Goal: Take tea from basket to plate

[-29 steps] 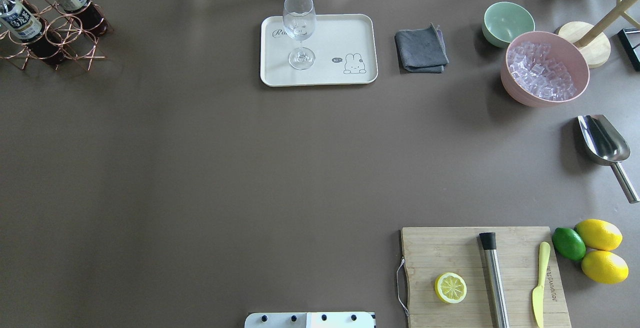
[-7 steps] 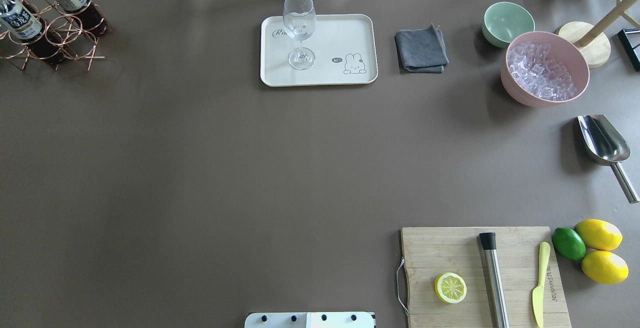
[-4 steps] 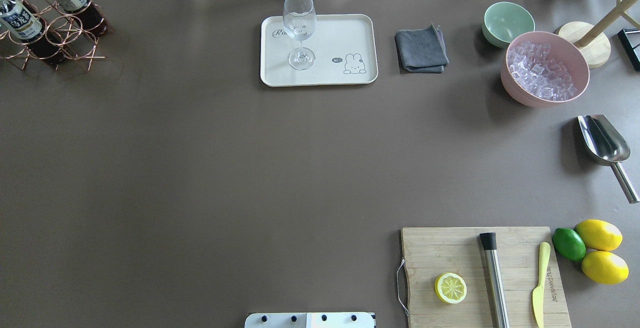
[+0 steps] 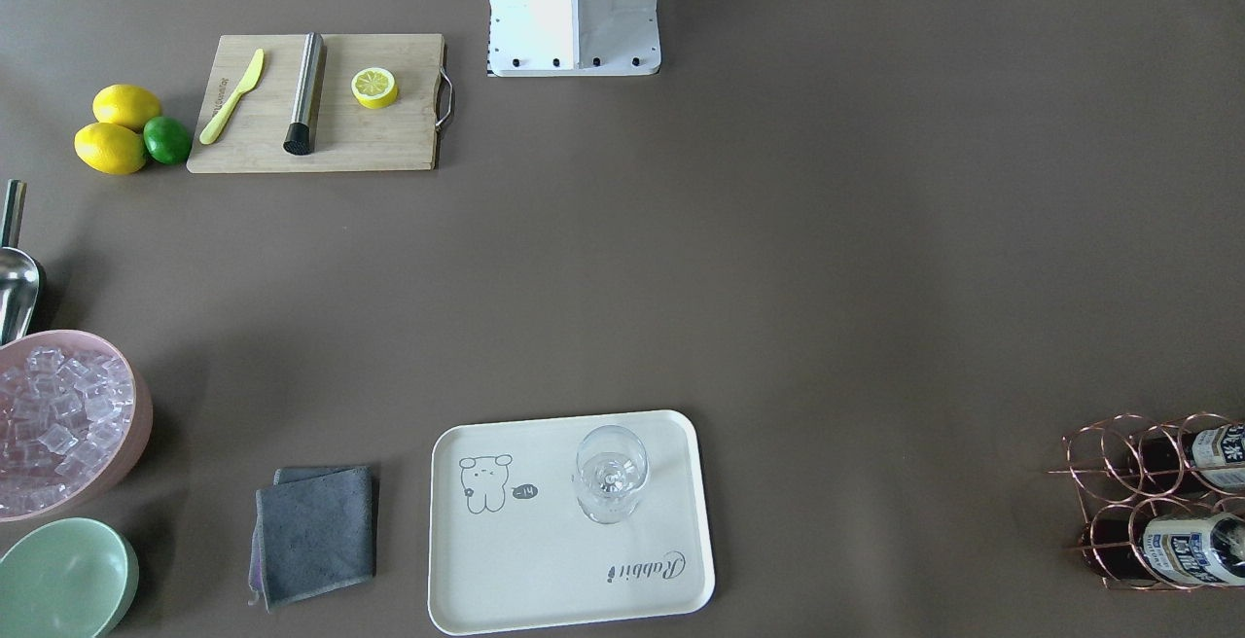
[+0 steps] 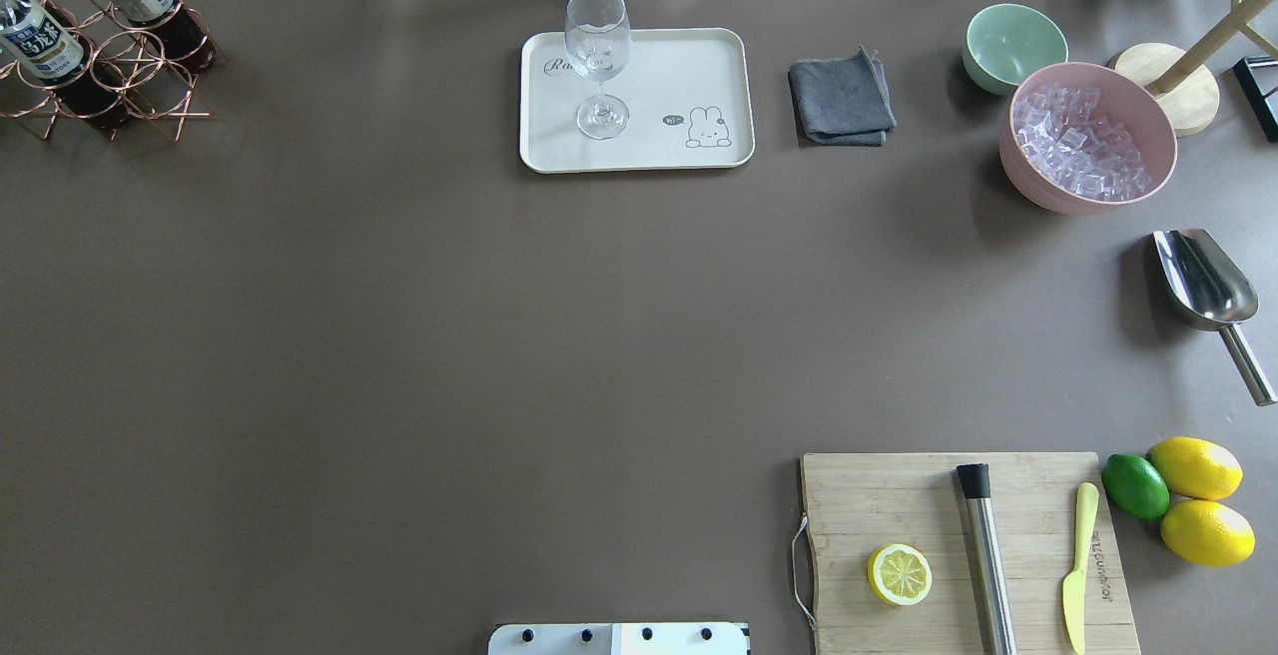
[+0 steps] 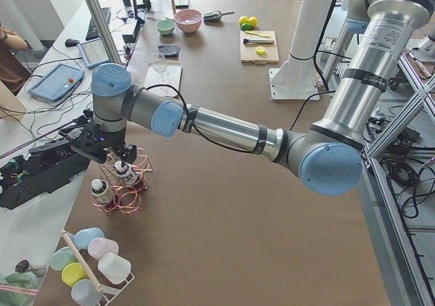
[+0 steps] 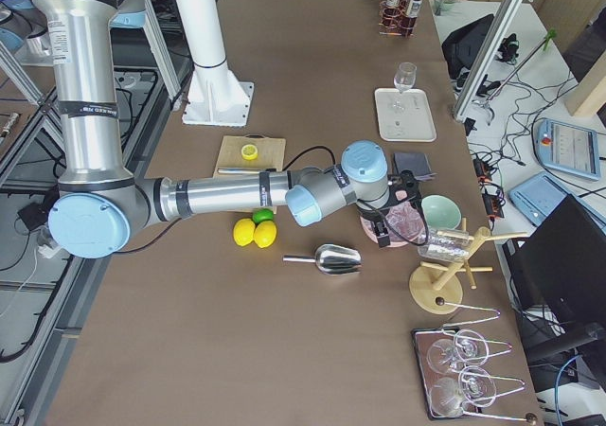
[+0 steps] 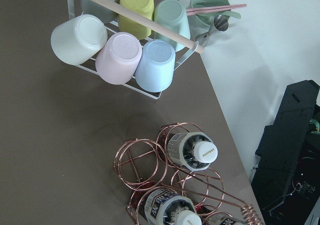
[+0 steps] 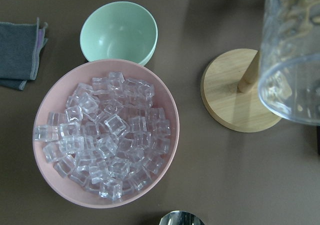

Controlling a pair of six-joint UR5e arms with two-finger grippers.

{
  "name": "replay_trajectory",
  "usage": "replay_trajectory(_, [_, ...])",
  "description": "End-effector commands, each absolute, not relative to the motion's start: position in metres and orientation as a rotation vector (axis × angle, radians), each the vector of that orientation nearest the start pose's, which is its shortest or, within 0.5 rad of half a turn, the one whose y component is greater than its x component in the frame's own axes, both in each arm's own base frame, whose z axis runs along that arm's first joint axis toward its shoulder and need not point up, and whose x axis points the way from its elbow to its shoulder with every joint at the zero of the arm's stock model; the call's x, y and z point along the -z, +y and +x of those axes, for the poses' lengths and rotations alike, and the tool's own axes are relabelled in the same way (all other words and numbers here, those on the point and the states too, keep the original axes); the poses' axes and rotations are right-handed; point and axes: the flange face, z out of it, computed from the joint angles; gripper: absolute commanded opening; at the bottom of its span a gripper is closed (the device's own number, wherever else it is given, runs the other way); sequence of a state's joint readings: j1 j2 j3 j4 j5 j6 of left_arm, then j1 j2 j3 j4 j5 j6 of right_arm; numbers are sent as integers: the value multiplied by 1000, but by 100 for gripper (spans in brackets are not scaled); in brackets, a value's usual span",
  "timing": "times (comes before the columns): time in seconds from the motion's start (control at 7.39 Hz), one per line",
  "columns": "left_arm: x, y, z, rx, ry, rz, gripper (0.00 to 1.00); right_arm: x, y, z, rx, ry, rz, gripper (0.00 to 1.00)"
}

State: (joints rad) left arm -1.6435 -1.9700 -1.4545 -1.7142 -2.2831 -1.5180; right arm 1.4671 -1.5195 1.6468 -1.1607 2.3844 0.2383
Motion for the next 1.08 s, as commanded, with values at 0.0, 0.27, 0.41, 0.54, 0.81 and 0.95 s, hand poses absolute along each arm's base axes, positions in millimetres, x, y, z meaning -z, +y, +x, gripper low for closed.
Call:
replay_trajectory(0.0, [-478, -683, -94, 1542, 951, -231, 98, -513, -546, -26, 252, -903, 592, 98])
replay_trajectory(0.27, [-468, -722, -73, 1624, 937, -277, 97, -494, -536, -47, 381, -933, 785, 98])
replay_trajectory(0.41, [-461, -729, -56, 1626, 934, -292, 97, -481, -530, -56, 442, -946, 880, 98])
replay_trajectory(0.54, [-458, -735, -39, 1655, 912, -277, 97, -467, -528, -78, 511, -968, 942, 98])
replay_trajectory(0.81, [-464, -734, -21, 1641, 897, -292, 97, -446, -526, -104, 578, -960, 1083, 98])
replay_trajectory(0.95, [-464, -734, -21, 1641, 896, -292, 93, -428, -527, -128, 616, -971, 1137, 98])
